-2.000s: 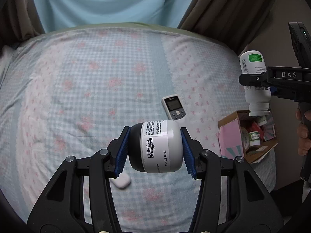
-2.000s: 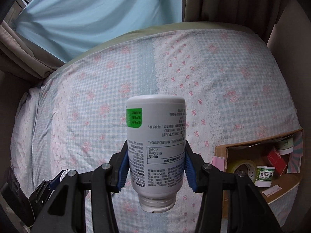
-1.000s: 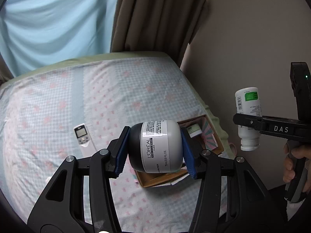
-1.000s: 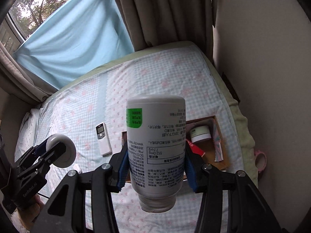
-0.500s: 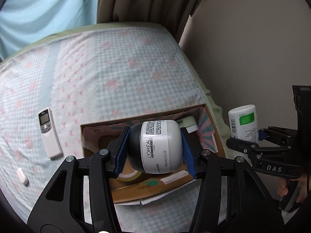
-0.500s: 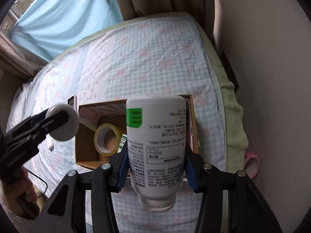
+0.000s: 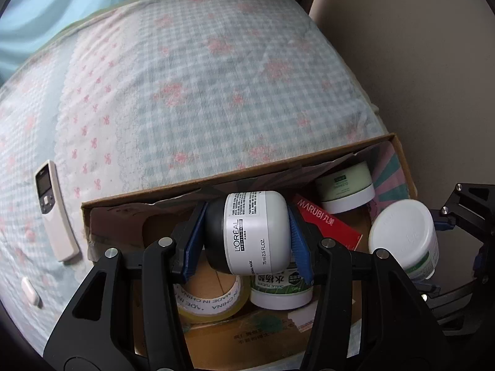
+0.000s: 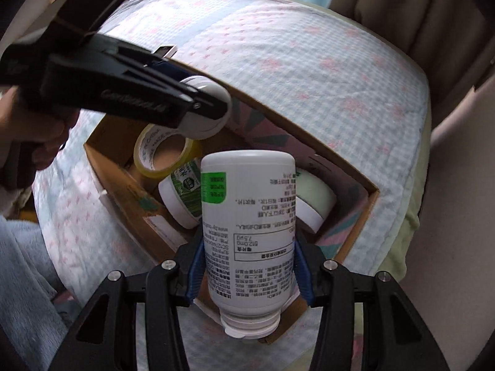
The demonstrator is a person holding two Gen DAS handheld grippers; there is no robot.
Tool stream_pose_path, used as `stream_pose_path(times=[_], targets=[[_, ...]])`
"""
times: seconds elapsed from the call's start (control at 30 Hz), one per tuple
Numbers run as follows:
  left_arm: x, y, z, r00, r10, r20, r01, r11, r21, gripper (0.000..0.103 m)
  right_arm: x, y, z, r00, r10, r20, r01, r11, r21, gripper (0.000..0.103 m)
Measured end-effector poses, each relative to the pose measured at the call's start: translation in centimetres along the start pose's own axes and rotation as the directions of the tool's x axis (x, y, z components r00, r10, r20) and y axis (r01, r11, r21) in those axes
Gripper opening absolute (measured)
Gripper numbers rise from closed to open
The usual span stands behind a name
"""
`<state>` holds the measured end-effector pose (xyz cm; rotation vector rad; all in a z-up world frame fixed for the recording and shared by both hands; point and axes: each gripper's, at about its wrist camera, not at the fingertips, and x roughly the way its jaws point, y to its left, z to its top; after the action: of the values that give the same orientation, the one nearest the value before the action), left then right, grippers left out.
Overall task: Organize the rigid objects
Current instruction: 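Open both tools to drop the jar and pill bottle into the box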
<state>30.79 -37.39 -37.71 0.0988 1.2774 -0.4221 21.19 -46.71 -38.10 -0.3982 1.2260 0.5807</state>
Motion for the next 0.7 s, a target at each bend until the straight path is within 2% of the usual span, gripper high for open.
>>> stream_pose_path(times=[0.17, 0.27, 0.37, 0.4, 0.43, 0.47, 0.53, 0.7], targets=[[1.3, 0.1, 0.2, 1.000, 0.015, -0.027, -0.014, 1.000, 0.017, 0.046, 0.9, 0.4, -0.7, 1.000, -0.007, -0.022, 0.006, 0.998, -0.062, 0.046], [1.7, -0.1, 0.5, 0.999, 0.016, -0.036, -0.015, 0.999, 0.030, 0.046, 0.9, 0.4, -0.8, 1.000, 0.007, -0.027, -0.008, 0.998, -0.060, 0.046], [2.0, -0.4, 1.0, 0.997, 0.059, -0.057, -0.056, 0.997, 0.049, 0.048, 1.0, 0.2, -0.6, 0.999, 0.038, -0.018, -0.039, 0.999, -0.035, 0.048], [2.0, -0.5, 1.1, 0.997, 0.051, -0.061, -0.048, 0.997, 0.054, 0.051, 0.8, 0.2, -0.6, 0.999, 0.041, -0.003, -0.041, 0.999, -0.025, 0.056], [1.9, -0.5, 1.0, 0.998, 0.030, -0.060, -0.027, 0.998, 0.054, 0.072, 0.6, 0.3, -0.5, 0.999, 0.032, 0.012, -0.031, 0.999, -0.018, 0.087], [1.6, -0.6, 1.0, 0.998, 0.030, -0.053, -0.026, 0.998, 0.060, 0.101, 0.3, 0.3, -0.6, 0.999, 0.025, 0.031, -0.025, 1.000, -0.019, 0.103], [1.1, -1.0, 0.9, 0.998, 0.051, -0.026, -0.049, 0.995, 0.088, 0.103, 0.0, 0.5, -0.7, 0.999, 0.025, 0.037, -0.024, 1.000, -0.016, 0.103], [0.7, -1.1, 1.1, 0.998, 0.058, -0.026, -0.055, 0.993, 0.105, 0.103, 0.0, 0.7, -0.9, 0.999, 0.014, 0.032, -0.014, 1.000, 0.006, 0.103]])
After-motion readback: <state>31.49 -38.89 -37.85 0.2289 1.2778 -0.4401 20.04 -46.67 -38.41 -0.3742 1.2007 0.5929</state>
